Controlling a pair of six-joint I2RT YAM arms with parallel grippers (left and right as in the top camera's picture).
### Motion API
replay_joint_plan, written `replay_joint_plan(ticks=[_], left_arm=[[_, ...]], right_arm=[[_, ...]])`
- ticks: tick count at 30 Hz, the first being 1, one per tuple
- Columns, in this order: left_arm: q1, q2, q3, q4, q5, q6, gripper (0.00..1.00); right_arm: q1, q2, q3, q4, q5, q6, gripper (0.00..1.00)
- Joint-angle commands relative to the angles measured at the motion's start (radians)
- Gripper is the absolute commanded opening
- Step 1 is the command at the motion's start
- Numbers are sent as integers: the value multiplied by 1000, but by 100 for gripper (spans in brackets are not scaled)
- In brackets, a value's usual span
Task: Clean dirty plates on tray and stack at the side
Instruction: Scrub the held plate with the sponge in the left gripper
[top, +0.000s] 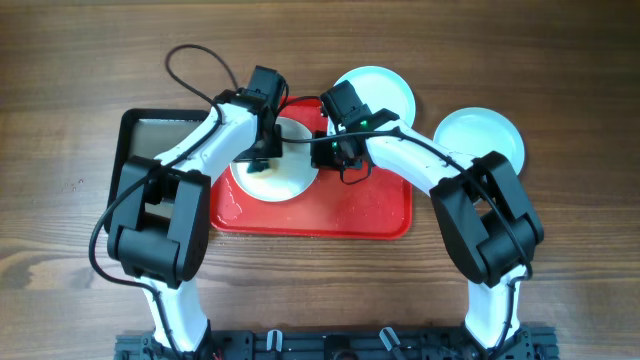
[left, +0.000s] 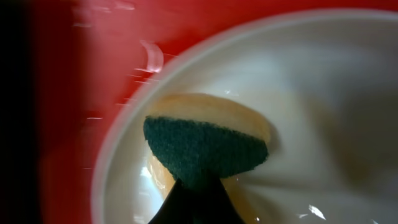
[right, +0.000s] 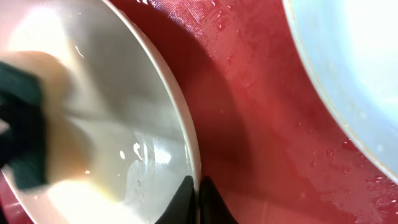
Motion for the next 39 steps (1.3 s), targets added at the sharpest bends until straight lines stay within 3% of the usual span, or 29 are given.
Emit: replay_joint_plan(ticks=[1,3,4,7,10,14,19,21,23,25,28,33,35,39], left_arm=[[19,36,-20,-60,-304,-206,4],[10,36,-20,-109,-204,-172,4],[3,36,-20,-112,32,19,4],[4,36,-20,-144,518,355,4],[4,36,-20,-150,774,512,4],[6,36,-20,3,741,459,4],[5,36,-20,299,256,148,4],[5,36,-20,291,-37,21,4],[5,36,-20,183,-280,-66,4],[5,36,-20,96,-357,-101,4],[-10,36,-20,-72,-269,-72,4],[-64,36,-20,-162,444,370,4],[-66,36,-20,-141,631,488,4],[-66,36,-20,43,628,475,4]], right_arm=[[6,21,16,-5,-28,-6,4],[6,21,16,-5,-28,-6,4],[6,21,16,-5,-27,-6,4],[6,21,16,-6,-28,-6,4],[6,21,16,-10,-29,-6,4],[5,21,16,-10,-43,-7,4],[2,21,16,-13,-43,-7,4],[2,21,16,-13,-43,-6,4],[2,21,16,-13,-43,-6,4],[2,21,16,-13,-43,-6,4],[1,21,16,-13,-43,-6,4],[-3,21,16,-13,-44,-6,4],[-3,21,16,-13,-44,-6,4],[-3,21,16,-15,-47,-6,4]])
